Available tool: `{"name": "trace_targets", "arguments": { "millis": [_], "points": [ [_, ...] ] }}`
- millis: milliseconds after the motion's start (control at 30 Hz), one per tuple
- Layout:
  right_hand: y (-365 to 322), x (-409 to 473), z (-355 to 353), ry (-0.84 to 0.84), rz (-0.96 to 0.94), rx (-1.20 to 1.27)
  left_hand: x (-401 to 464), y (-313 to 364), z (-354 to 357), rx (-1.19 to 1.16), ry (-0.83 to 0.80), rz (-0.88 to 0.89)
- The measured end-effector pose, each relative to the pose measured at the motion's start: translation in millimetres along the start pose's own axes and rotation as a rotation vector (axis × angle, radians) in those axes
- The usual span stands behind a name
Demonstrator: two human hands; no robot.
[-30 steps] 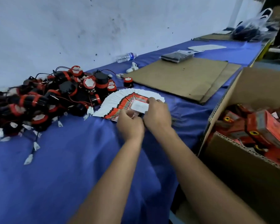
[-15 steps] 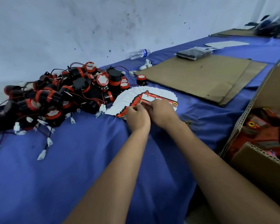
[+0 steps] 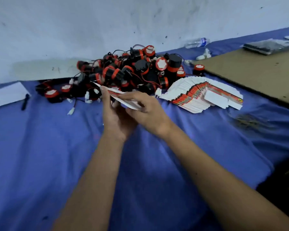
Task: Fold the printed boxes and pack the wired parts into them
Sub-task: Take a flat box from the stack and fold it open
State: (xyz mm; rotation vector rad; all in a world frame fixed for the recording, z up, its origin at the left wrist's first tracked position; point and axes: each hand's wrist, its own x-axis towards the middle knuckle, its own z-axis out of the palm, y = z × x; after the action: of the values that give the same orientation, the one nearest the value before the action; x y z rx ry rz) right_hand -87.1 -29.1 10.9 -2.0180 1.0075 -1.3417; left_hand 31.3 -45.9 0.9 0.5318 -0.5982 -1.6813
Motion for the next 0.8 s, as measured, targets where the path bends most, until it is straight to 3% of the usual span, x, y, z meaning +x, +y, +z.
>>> {"name": "trace_targets", "arguments": {
  "millis": [67,133,233,333,567,800],
  "points": [
    [-10,6,31,-0.245,0.021,0.104,-19,29,-35,0.022,0.047,0.058],
    [-19,6,58,-0.360,0.093,0.280,-35,52,-67,0.165,0.109,0.127],
    [-15,6,84,-0.295,0.272,0.410,-55,65,-88,0.410,0.247,0.192],
    [-4,4,104,-0.336,0.373,0.535,-60,67,-98,0.536,0.302,0.373],
    [3,-2,107,-0.243,0.326,0.647,-61,65,-100,0.767,0.287,0.474],
    [9,0,86,-0.176,0.344,0.667,-60,67,-102,0.781,0.230,0.481]
  ]
}}
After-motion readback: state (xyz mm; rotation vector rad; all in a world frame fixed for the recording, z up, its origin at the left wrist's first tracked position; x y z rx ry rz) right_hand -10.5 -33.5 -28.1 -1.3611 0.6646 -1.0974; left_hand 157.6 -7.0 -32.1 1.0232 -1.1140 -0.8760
